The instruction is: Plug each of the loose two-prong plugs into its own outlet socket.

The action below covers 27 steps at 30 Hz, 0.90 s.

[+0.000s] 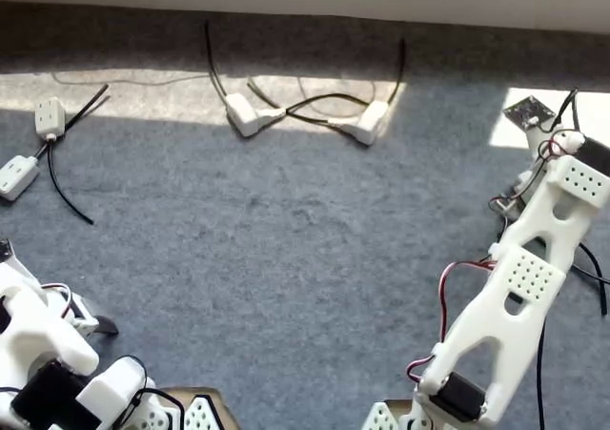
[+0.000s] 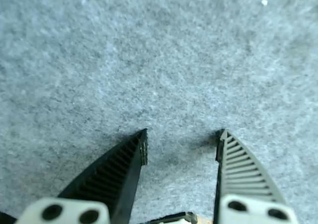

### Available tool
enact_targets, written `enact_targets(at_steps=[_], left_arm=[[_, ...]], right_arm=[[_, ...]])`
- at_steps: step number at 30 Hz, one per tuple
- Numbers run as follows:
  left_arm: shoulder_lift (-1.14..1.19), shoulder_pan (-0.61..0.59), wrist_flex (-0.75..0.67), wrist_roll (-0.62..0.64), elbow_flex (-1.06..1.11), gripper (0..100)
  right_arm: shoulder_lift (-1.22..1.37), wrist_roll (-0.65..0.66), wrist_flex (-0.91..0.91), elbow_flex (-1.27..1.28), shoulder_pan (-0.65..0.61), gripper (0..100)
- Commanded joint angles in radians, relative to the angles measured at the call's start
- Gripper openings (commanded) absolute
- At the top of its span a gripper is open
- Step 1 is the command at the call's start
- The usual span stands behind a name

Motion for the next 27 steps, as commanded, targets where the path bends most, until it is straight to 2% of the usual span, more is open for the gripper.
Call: enact_targets(at_steps=[1,10,16,20,27], left_arm=[[-0.013,0.005,-0.021,0.006,-0.001,22],[-0.013,0.005,-0.018,0.006,-0.004,22],[-0.013,0.005,-0.017,0.006,-0.004,22],[-0.013,0.005,-0.017,0.006,-0.004,22],[-0.013,0.005,-0.017,0.006,-0.002,22]], right_arm=[[-0.134,-0.011,0.056,-0.084,-0.03,5.5],[-0.46,-0.23,0.054,-0.077,-0.099,5.5],[-0.664,-0.505,0.056,-0.077,-0.189,5.5],[-0.812,-0.672,0.058,-0.076,-0.269,5.5],[-1.041,-0.796,0.059,-0.061,-0.475,5.6]])
